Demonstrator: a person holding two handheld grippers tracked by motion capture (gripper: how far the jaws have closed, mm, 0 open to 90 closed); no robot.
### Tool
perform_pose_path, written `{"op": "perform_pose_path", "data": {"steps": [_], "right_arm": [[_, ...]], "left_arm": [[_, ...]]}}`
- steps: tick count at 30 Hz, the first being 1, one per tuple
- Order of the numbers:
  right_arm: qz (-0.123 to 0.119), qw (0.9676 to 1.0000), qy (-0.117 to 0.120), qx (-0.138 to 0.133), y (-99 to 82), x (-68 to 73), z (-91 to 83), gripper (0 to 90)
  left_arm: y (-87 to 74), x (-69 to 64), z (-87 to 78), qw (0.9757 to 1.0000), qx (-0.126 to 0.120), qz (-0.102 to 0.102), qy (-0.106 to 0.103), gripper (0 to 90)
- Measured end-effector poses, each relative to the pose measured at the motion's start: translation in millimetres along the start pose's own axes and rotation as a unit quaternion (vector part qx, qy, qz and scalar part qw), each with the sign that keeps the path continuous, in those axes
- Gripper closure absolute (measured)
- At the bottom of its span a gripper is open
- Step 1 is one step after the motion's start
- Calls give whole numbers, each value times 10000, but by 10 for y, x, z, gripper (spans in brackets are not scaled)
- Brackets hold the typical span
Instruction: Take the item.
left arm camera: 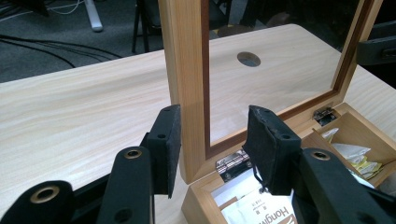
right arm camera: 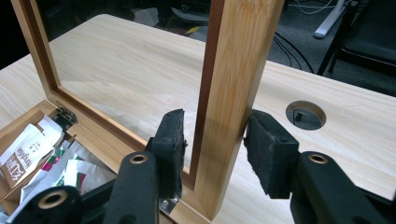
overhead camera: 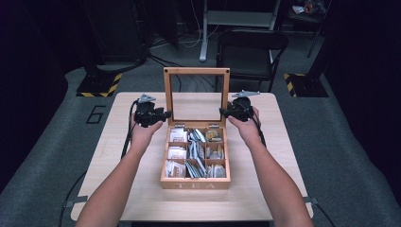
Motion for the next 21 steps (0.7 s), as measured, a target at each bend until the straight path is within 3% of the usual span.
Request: {"op": "perform_pose_path", "data": {"steps": [10,18,21], "right_arm": [[-61,9999,-112,-89,23,-5,-186,527],[-187,9995,-191,-138,-15,116,-415,459],[-206,9997,-108,-95,-54,193,-503,421]], "left_arm": [[-9,-15,-73,9999,84,-72,-99,534],[11,-72,-206,10000,39,24,-53,530],[0,-93,-276,10000,-28,1,-43,527]]}}
Point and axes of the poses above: each handheld gripper's, and its own axes: z roughly forward along the jaws, y roughly out of its top, x roughly to its left, the point moved 10 cm from there along z, roughly forward along the jaws
